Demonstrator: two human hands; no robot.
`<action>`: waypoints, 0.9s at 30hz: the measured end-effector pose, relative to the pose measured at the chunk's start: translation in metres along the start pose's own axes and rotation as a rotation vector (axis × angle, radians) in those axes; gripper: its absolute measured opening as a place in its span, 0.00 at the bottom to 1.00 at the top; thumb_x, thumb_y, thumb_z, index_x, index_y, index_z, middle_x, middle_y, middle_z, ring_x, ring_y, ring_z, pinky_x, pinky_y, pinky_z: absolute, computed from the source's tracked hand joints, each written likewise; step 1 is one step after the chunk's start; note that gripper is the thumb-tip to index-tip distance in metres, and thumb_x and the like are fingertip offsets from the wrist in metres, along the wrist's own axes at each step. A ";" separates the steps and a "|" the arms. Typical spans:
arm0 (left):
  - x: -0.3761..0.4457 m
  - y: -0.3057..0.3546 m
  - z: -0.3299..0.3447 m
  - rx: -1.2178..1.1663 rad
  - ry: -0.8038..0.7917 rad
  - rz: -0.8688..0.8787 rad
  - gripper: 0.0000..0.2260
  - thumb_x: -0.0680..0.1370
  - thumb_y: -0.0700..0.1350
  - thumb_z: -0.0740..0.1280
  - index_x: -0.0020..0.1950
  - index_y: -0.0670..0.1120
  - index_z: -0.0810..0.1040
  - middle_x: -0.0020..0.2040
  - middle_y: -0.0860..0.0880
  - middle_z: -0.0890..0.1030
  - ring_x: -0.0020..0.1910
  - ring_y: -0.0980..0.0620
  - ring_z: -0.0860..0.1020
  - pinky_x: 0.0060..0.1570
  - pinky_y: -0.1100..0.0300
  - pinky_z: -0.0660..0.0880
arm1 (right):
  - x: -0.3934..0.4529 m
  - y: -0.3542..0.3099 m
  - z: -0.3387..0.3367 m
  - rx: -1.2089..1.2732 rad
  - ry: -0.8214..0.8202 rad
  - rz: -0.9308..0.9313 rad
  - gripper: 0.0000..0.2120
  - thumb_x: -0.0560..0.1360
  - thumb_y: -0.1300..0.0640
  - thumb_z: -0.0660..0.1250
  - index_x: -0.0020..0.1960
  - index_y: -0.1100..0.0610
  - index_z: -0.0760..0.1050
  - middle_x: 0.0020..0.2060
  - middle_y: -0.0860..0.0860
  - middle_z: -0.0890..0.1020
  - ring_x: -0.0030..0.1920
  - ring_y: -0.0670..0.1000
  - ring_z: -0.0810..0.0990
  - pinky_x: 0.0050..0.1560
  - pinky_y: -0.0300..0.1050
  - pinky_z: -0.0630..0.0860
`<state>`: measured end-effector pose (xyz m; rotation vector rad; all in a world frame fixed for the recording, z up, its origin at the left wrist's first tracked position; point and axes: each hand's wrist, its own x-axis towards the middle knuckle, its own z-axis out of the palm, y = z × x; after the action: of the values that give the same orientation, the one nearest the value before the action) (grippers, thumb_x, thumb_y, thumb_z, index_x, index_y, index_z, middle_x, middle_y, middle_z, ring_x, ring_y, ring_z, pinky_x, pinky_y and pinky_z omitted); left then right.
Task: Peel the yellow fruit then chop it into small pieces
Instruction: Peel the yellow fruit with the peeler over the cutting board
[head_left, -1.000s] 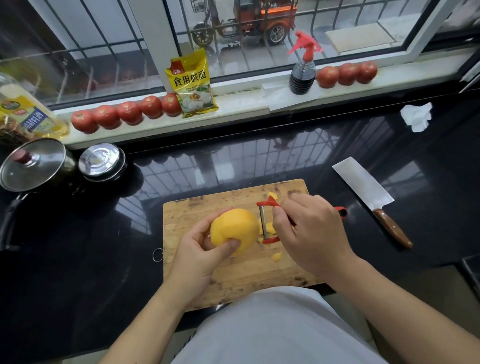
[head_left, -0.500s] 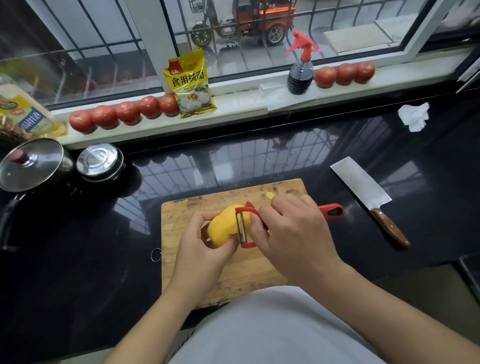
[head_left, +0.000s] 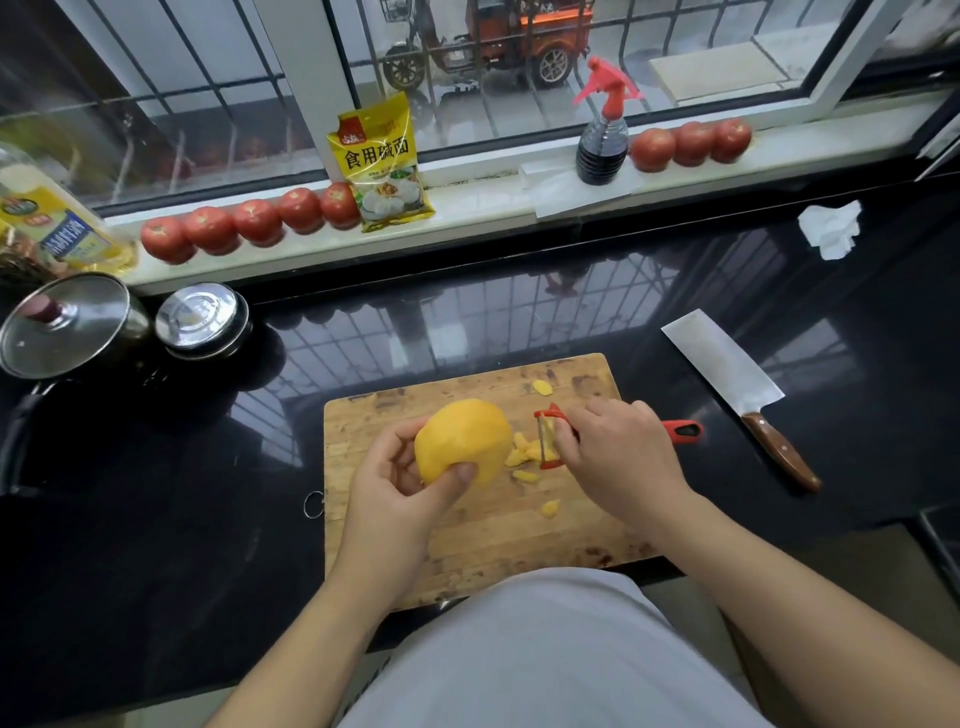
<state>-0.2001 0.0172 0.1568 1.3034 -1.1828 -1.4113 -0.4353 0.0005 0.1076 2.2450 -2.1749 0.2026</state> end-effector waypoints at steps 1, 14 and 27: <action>0.002 -0.002 0.000 -0.035 0.002 -0.033 0.28 0.65 0.51 0.82 0.61 0.46 0.79 0.54 0.51 0.85 0.53 0.53 0.83 0.50 0.62 0.79 | 0.000 0.006 0.008 -0.024 -0.069 0.041 0.24 0.85 0.44 0.48 0.39 0.50 0.74 0.33 0.44 0.74 0.34 0.50 0.72 0.39 0.48 0.65; 0.003 -0.012 0.004 0.131 0.028 -0.183 0.20 0.76 0.39 0.76 0.63 0.57 0.80 0.55 0.59 0.84 0.53 0.61 0.81 0.48 0.68 0.78 | -0.002 -0.015 -0.031 0.128 0.174 -0.017 0.22 0.84 0.47 0.52 0.34 0.52 0.68 0.29 0.45 0.70 0.31 0.51 0.68 0.37 0.48 0.65; 0.002 0.005 0.014 0.187 -0.018 -0.119 0.13 0.74 0.42 0.78 0.58 0.52 0.85 0.49 0.53 0.87 0.49 0.54 0.83 0.47 0.65 0.80 | -0.003 -0.043 -0.052 0.044 0.211 -0.295 0.21 0.85 0.46 0.55 0.40 0.54 0.77 0.33 0.50 0.75 0.35 0.51 0.70 0.43 0.52 0.72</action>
<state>-0.2139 0.0158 0.1613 1.5153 -1.2924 -1.4260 -0.3966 0.0100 0.1626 2.4052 -1.7308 0.4607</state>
